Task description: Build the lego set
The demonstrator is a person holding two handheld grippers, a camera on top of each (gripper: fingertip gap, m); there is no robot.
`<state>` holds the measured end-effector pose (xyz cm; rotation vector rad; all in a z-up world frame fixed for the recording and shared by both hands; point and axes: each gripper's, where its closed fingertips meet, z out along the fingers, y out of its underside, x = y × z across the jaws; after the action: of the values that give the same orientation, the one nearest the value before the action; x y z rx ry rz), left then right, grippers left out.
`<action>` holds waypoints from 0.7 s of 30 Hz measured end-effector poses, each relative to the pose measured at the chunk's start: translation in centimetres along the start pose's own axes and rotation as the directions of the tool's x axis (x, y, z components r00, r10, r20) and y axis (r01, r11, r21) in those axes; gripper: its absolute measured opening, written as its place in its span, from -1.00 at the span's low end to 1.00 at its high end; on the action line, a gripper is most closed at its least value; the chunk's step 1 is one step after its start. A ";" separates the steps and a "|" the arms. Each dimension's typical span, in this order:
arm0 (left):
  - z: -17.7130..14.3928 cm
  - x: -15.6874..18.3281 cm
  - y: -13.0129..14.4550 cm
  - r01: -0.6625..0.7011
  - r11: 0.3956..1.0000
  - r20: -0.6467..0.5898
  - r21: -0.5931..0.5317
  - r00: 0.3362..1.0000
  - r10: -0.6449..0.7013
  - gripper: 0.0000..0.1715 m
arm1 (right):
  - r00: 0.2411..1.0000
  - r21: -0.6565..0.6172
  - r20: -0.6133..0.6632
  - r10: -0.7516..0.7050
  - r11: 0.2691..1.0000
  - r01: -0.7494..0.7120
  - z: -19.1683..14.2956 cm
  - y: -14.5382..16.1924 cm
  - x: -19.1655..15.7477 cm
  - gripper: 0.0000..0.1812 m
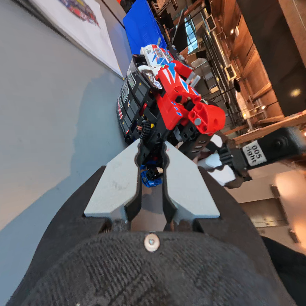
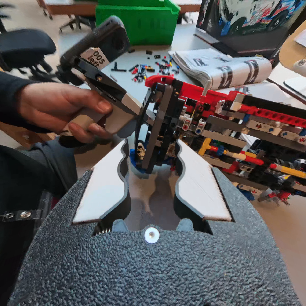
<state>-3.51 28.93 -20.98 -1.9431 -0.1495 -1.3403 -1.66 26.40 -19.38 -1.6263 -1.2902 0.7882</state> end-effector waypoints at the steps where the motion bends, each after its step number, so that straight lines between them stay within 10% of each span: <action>1: -0.1 -0.1 0.3 0.053 0.999 -0.008 0.006 0.999 -0.053 -0.77 | 1.000 -0.032 -0.014 -0.026 0.999 0.025 0.6 0.4 0.0 -0.38; 12: -3.0 -3.3 0.7 -0.365 0.911 0.196 -0.190 0.895 0.400 -0.90 | 0.997 -0.201 0.080 -0.011 0.979 0.027 4.3 1.4 -0.8 -0.49; 21: -3.9 -2.4 0.5 -0.386 0.900 0.042 -0.204 0.915 0.402 -1.00 | 0.997 -0.227 0.064 0.051 0.973 -0.035 5.4 0.5 0.2 -0.49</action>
<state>-7.29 26.85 -22.66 -2.0512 0.3325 -1.0327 -6.21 27.89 -21.97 -1.8259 -1.4405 0.7513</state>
